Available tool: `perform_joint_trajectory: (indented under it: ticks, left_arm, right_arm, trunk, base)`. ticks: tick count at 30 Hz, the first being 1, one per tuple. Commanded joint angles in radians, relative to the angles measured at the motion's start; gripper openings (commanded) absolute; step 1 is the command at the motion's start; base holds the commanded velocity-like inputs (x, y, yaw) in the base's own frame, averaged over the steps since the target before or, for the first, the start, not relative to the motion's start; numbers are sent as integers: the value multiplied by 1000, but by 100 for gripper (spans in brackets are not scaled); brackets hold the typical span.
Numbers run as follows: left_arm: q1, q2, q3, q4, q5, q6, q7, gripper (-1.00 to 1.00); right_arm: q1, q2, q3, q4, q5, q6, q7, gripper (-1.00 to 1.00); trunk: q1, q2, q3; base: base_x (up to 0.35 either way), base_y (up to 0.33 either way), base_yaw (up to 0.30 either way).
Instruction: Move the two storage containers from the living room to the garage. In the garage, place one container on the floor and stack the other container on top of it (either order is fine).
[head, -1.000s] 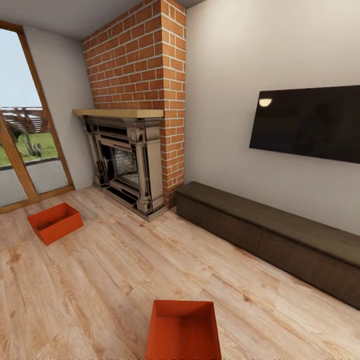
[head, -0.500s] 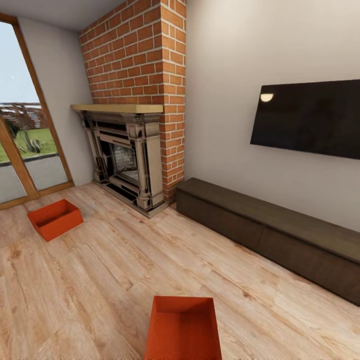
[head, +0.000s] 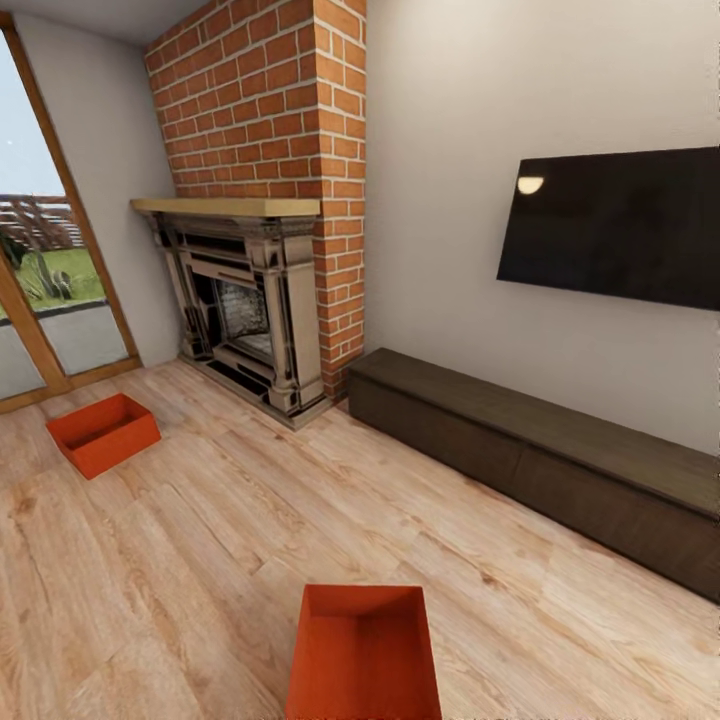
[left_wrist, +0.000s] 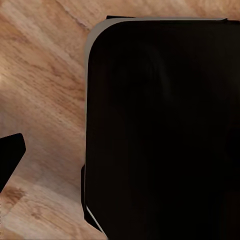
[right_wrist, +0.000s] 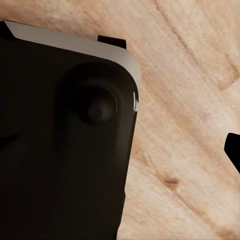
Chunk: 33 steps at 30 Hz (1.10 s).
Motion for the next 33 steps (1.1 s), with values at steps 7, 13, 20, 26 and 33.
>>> perform_joint_trajectory:
  ticks: [7,13,20,26,33]
  left_arm:
    - [1,0,0,-2,6,-1,-3,100]
    - [1,0,0,-2,6,-1,-3,100]
    - [1,3,0,-2,6,-1,-1,100]
    - [1,0,-1,-2,5,-1,4,100]
    - [1,1,-3,-2,4,-1,4,100]
  right_arm:
    - [-1,1,8,3,-8,-7,0,100]
    - [-1,1,7,3,-8,-8,0,100]
    - [-1,-1,7,3,-9,-8,0,100]
    - [-1,-1,7,3,-9,-8,0,100]
    - [-1,-1,7,3,-9,-8,0,100]
  trunk:
    - [0,0,-12]
    - [0,0,-22]
    - [0,0,-33]
    - [0,0,-43]
    - [0,0,-55]
  base:
    - [0,0,-80]
    - [0,0,-79]
    - [0,0,-27]
    - [0,0,0]
    - [0,0,0]
